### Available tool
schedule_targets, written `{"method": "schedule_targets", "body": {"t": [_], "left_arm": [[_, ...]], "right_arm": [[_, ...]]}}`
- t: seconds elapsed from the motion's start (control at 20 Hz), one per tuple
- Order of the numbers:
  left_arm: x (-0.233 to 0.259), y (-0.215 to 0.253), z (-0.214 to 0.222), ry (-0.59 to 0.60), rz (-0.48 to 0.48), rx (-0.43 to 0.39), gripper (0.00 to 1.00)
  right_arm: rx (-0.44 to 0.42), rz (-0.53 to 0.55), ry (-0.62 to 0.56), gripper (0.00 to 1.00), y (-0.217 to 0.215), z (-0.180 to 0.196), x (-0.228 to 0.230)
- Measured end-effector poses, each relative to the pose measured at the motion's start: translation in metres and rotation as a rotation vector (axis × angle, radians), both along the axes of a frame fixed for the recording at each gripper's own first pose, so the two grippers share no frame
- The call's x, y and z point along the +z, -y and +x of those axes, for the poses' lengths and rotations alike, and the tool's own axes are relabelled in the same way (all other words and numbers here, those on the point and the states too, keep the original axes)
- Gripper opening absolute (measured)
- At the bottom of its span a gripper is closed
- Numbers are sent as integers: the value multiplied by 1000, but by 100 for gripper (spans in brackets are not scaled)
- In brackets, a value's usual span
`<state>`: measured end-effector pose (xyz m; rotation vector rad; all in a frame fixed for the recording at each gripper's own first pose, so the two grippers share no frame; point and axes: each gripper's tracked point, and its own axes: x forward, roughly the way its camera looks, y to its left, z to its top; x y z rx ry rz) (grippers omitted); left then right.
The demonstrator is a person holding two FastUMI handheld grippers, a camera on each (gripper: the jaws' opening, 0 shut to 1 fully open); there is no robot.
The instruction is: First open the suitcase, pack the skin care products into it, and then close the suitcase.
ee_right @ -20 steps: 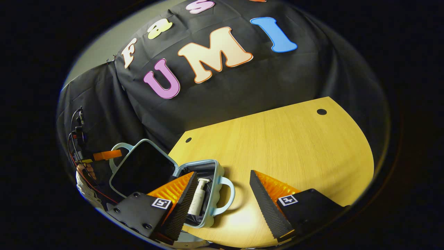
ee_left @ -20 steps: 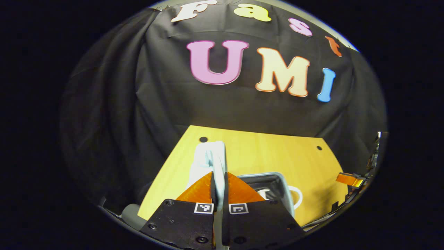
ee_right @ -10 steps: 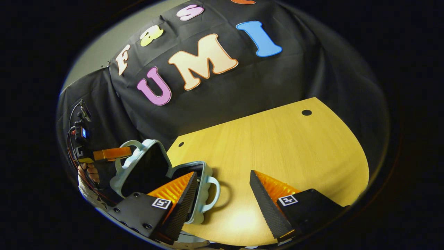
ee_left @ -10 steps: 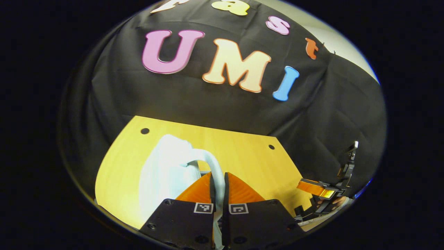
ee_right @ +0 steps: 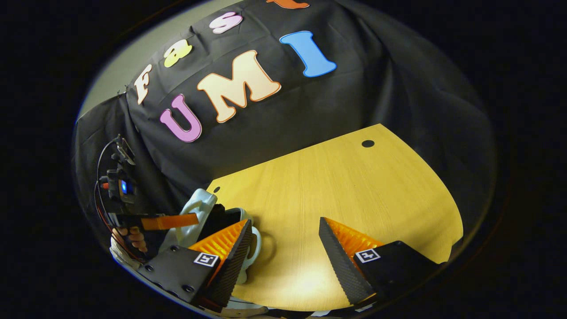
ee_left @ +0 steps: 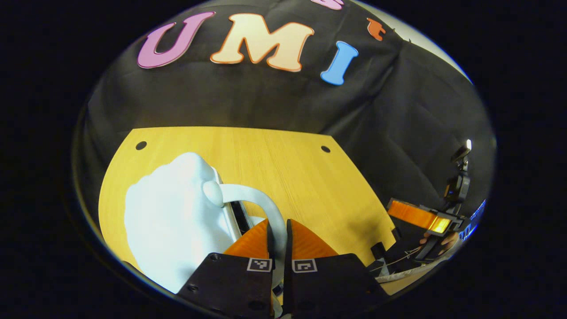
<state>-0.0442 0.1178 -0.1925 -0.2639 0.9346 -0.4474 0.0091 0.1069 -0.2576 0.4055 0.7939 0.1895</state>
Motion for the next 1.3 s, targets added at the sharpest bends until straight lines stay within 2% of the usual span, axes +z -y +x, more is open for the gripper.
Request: {"method": "schedule_targets", "body": {"t": [0.35, 0.45, 0.6, 0.7, 0.75, 0.9, 0.95, 1.0, 1.1, 1.15, 1.2, 1.25, 1.3], "left_arm": [[-86, 40, -33, -142, 115, -82, 2], [-97, 43, -31, -140, 142, -96, 3], [-103, 45, -33, -148, 152, -70, 3], [-103, 42, -27, -116, 187, -17, 6], [-96, 41, -21, -65, 207, 15, 12], [-44, 34, 6, 191, 318, 104, 73], [-16, 27, 13, 277, 338, 150, 85], [15, 19, 16, 360, 348, 206, 87], [91, 14, 21, 548, 357, 352, 85], [123, 15, 22, 629, 354, 399, 83], [151, 16, 17, 697, 364, 438, 83], [180, 20, 10, 750, 381, 461, 86], [199, 27, 2, 791, 392, 467, 95]], "right_arm": [[-48, -26, -10, 96, 28, -7, 1], [-54, -31, -11, 96, 32, -8, 2], [-57, -32, -9, 96, 37, -9, 4], [-55, -24, 1, 96, 38, -8, 10], [-50, -21, 15, 96, 39, -7, 14], [-19, -18, 76, 96, 41, -1, 30], [-4, -12, 98, 96, 42, 1, 37], [17, -1, 125, 97, 42, 2, 46], [48, 3, 199, 99, 45, 7, 67], [61, -6, 253, 96, 49, 10, 81], [73, -25, 311, 99, 55, 12, 95], [82, -48, 375, 99, 59, 15, 110], [91, -75, 440, 99, 65, 18, 129]]}}
